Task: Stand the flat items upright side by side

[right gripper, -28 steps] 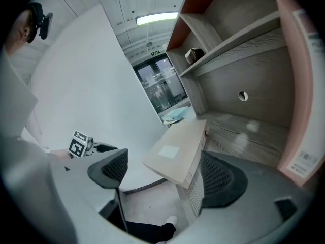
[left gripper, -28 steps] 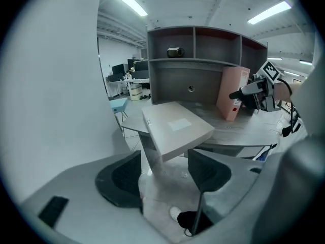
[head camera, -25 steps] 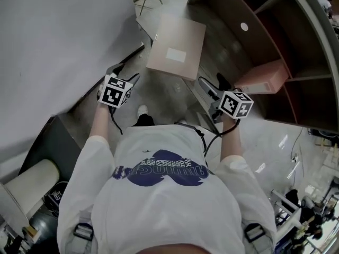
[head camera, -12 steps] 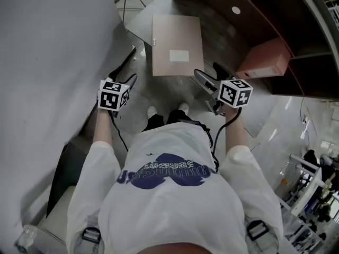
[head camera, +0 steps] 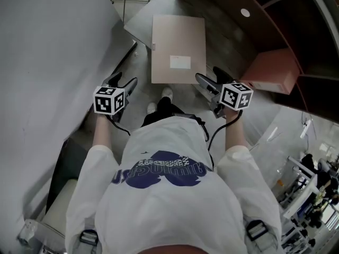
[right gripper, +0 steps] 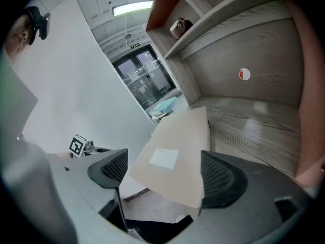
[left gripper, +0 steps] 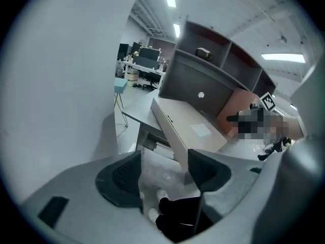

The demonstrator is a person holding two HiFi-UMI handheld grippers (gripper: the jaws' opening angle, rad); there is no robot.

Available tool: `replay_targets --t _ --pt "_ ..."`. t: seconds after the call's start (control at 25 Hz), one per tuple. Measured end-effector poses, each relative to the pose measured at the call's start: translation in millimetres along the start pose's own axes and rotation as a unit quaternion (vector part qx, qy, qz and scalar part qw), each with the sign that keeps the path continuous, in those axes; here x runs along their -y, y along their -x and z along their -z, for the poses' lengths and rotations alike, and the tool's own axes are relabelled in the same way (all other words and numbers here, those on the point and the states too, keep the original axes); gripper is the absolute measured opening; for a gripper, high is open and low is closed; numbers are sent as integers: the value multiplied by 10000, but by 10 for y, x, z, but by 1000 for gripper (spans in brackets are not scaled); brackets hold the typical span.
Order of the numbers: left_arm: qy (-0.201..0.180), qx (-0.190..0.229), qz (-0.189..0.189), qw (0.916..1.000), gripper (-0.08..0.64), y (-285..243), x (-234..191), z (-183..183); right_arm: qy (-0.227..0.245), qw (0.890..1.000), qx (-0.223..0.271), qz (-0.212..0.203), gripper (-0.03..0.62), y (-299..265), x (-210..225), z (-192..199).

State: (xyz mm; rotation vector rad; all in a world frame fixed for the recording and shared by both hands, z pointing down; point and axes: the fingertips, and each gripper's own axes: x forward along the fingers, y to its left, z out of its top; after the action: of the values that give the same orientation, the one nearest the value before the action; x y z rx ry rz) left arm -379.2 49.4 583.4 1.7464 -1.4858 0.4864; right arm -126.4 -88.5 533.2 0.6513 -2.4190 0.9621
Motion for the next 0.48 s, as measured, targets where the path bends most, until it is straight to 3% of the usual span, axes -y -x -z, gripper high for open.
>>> replay_targets --t 0.2,0.36,0.48 --pt "257 -57 117 9996 296 -242 42 -223 -85 9998 -127 -159 449 -97 189 -108" --pt "949 64 537 9940 296 -462 188 -406 -182 9994 -166 -227 449 -116 346 -214" --pt "1275 -101 882 9879 296 -644 281 -349 -220 9991 -250 -276 449 -119 432 -213"
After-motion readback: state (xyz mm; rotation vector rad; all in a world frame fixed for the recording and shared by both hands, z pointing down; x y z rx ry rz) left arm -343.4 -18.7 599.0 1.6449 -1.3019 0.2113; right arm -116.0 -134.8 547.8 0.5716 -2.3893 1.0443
